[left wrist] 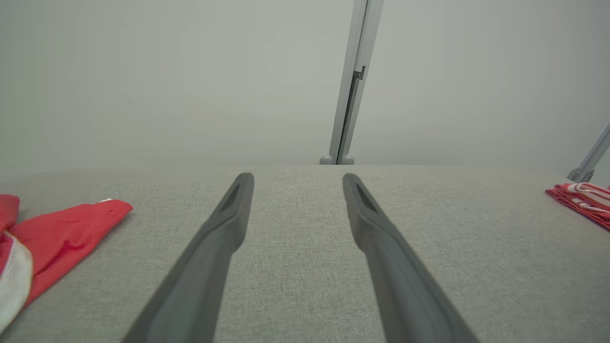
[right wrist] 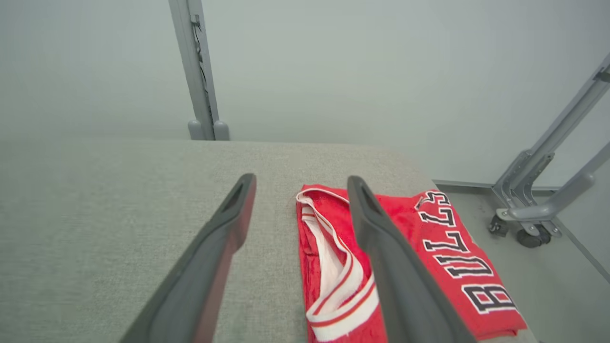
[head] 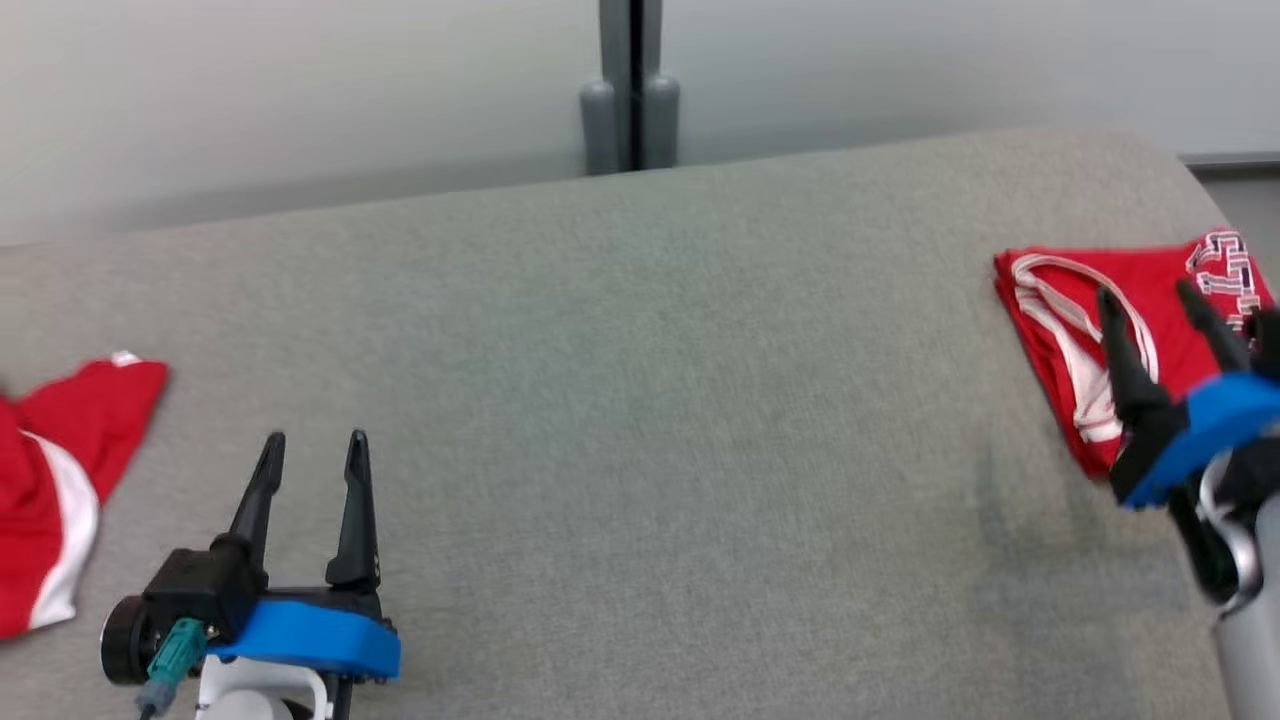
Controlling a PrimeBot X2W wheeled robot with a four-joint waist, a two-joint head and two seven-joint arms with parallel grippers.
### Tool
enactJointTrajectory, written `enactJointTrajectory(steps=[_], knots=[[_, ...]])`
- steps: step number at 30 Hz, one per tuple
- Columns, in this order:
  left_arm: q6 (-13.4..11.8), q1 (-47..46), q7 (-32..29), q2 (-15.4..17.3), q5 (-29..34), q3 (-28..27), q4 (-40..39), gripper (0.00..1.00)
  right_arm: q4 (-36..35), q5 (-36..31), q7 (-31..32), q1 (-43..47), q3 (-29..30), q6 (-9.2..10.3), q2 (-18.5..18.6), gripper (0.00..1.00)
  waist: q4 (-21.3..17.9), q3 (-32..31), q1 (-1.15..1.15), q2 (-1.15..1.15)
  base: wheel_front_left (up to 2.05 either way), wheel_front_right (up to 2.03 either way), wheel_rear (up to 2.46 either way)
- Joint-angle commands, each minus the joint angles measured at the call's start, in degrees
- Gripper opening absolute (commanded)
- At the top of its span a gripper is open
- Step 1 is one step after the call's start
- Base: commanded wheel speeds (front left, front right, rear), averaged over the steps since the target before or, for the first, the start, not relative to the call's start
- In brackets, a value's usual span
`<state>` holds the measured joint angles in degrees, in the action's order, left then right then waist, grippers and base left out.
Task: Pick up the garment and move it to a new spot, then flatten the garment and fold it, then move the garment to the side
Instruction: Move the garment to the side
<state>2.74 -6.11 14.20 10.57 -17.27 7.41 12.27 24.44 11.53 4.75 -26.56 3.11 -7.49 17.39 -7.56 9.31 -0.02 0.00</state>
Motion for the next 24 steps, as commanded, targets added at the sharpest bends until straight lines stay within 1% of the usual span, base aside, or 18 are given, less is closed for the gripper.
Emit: enactJointTrajectory(steps=[1,3,6,8,11,16,19,24], knots=[[-0.14,0.51,0.37,0.02,0.27,-0.04,0.80,1.00,-2.82,1.29,-1.50,3.33,0.01,0.00,-0.76,1.00,0.34,-1.52,0.02,0.00,0.00,0.00,0.00],[0.14,1.05,0.61,-0.58,0.65,0.49,2.21,1.00,-7.27,3.03,-4.14,7.79,0.02,-0.01,-1.61,1.00,1.76,-2.96,0.02,0.00,0.00,0.00,0.00],[0.49,1.12,0.83,-1.14,0.62,0.77,4.18,1.00,-13.06,3.27,-7.15,14.08,1.56,-0.01,-3.41,1.00,3.83,-5.00,0.02,0.00,0.00,0.00,0.00],[0.55,1.44,0.96,-1.51,0.84,0.90,5.34,1.00,-16.37,3.25,-8.22,17.78,2.35,-0.01,-5.07,1.00,5.01,-6.36,0.02,0.00,0.00,0.00,0.00],[0.71,2.07,1.02,-2.02,0.96,0.78,6.65,1.00,-19.81,2.66,-7.84,22.70,3.50,-0.01,-7.72,1.00,6.33,-8.06,0.02,0.00,0.00,0.00,0.00],[0.99,2.68,1.02,-2.41,1.20,-0.26,7.29,1.00,-22.73,2.29,-6.70,27.87,4.33,-0.01,-10.79,1.00,7.61,-9.77,0.02,0.00,0.00,0.00,0.00],[1.16,3.52,1.04,-2.56,1.45,-0.62,7.52,1.00,-22.70,1.96,-6.47,29.51,4.01,-0.01,-11.35,1.00,7.89,-10.11,0.02,0.00,0.00,0.00,0.00],[1.50,4.07,1.04,-2.55,1.76,-1.58,7.84,1.00,-22.23,1.45,-6.39,29.30,3.17,-0.01,-11.91,1.00,7.72,-10.23,0.02,0.00,0.00,0.00,0.00]])
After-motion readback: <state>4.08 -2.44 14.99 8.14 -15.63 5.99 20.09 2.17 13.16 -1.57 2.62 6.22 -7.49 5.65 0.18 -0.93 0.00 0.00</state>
